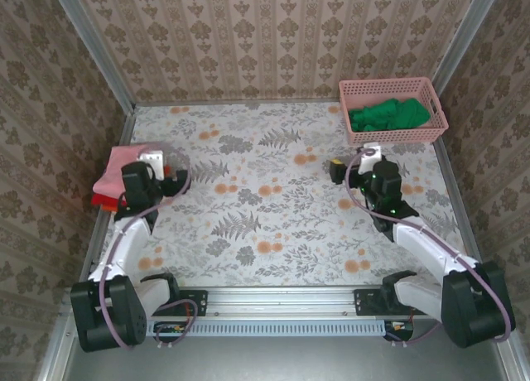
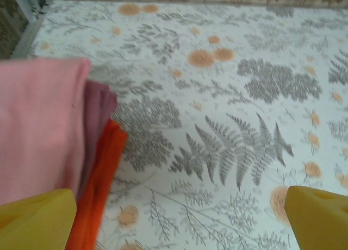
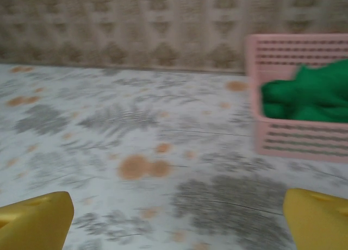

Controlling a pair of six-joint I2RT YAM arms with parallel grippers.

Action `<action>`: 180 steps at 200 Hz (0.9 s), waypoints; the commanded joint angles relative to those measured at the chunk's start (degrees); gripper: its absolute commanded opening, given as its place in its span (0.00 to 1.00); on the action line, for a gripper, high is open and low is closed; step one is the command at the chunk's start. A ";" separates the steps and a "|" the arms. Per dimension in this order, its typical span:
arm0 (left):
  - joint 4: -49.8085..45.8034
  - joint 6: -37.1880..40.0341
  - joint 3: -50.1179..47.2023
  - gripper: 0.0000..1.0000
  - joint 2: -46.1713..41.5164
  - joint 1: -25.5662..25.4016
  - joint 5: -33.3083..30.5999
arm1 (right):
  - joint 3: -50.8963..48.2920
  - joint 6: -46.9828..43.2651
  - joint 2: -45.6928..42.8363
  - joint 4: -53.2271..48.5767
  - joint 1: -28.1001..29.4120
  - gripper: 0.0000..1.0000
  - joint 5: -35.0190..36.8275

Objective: Fold and stack the t-shirts

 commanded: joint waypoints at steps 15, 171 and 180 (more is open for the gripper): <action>16.09 2.14 -7.79 1.00 -0.23 -0.14 -1.60 | -5.80 -4.81 -0.22 4.52 -4.93 1.00 7.36; 44.91 3.22 -7.24 1.00 27.80 -4.93 -11.28 | -5.88 -0.24 25.45 28.38 -11.23 1.00 1.63; 45.08 3.22 -7.33 1.00 27.93 -4.93 -11.38 | -5.84 -0.35 25.60 28.58 -11.18 1.00 1.63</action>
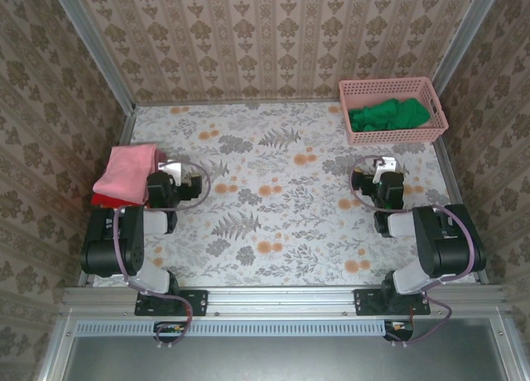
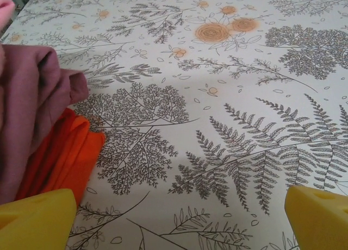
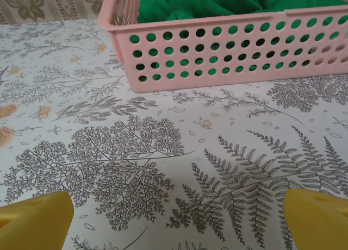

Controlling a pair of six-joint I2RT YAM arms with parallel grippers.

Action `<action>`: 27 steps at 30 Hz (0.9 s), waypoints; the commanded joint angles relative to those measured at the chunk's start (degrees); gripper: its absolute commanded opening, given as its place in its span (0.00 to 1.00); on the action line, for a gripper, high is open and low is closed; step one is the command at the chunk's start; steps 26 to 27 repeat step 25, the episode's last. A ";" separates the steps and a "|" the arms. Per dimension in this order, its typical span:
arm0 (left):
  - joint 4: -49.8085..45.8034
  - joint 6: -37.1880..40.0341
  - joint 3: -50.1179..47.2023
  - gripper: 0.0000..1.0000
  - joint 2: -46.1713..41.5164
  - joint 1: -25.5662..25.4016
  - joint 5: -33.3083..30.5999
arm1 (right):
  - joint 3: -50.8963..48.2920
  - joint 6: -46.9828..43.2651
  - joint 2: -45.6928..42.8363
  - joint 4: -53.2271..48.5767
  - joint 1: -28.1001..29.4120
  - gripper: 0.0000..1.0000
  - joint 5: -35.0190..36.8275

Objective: Fold and stack the t-shirts

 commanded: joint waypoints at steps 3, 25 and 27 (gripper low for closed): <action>3.23 0.67 1.00 1.00 -0.27 0.16 -3.23 | 1.98 0.49 0.36 0.66 -0.14 1.00 -1.89; 3.23 0.66 1.01 1.00 -0.27 0.23 -3.12 | 1.74 0.41 0.28 0.91 -0.06 1.00 -1.76; 3.23 0.66 1.01 1.00 -0.27 0.23 -3.12 | 1.74 0.41 0.28 0.91 -0.06 1.00 -1.76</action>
